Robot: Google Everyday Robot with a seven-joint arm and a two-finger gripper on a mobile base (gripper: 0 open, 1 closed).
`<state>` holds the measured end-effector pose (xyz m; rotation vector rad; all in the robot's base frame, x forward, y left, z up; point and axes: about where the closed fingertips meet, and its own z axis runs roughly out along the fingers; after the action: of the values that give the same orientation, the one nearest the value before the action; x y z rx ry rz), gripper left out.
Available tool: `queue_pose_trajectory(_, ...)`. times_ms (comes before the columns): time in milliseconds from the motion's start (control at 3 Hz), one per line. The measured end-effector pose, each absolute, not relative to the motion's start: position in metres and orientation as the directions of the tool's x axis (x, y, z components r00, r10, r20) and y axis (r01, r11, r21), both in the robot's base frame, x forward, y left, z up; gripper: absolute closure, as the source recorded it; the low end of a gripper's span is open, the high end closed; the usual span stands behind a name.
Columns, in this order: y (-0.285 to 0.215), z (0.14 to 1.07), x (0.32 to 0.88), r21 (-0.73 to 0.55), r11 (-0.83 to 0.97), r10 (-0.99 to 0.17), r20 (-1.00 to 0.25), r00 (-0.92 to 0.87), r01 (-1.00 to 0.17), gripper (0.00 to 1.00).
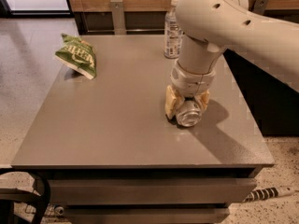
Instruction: Place 7up can upright
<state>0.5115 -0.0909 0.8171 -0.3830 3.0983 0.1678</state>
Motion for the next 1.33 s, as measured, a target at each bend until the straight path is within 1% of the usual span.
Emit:
queue_pose_trajectory(667,-0.090,0.817,0.512,0.105,0.964,-0.243,-0.030,-0.970,-0.245,0.97)
queue_pose_trajectory(1000,-0.090,0.817,0.512,0.105,0.964,-0.244,-0.031,-0.969,-0.246,1.00)
queue_pose_trajectory(1333,-0.100,0.830,0.508,0.070,0.966,-0.242,-0.074,-0.967,-0.247,1.00)
